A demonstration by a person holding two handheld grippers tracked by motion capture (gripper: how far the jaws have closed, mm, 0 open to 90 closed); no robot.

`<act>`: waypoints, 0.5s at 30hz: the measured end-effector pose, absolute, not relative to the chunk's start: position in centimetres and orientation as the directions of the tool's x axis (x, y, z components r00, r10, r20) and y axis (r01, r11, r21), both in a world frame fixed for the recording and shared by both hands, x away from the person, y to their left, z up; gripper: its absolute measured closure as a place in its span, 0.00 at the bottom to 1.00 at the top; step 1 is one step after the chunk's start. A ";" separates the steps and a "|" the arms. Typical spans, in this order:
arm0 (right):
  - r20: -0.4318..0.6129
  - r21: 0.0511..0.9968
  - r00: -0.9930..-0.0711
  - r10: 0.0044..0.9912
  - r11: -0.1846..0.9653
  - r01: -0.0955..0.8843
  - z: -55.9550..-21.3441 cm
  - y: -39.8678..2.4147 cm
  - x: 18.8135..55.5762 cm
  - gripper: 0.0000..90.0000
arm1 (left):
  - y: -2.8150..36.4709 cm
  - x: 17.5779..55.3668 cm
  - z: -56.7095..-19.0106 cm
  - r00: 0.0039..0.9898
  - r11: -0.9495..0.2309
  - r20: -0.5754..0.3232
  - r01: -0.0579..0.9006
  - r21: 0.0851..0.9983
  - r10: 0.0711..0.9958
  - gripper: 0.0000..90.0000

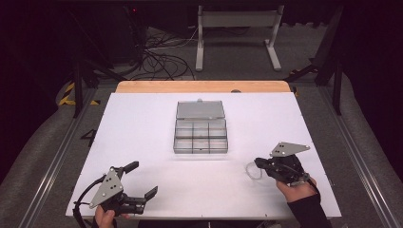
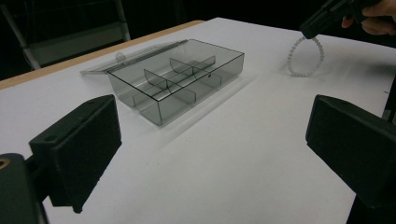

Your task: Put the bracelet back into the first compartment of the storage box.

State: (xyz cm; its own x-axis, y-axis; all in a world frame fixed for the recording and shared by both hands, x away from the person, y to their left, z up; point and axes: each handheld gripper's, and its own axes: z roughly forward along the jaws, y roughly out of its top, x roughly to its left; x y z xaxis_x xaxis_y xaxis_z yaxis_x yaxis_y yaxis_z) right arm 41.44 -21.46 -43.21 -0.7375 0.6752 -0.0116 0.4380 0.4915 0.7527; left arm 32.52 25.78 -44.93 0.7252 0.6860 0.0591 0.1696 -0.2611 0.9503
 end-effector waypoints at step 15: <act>0.042 0.834 -0.741 0.670 0.385 0.396 -42.3 -22.5 40.9 0.97 | 25.8 32.5 -44.9 0.725 -0.261 0.059 0.169 0.950 0.686 0.04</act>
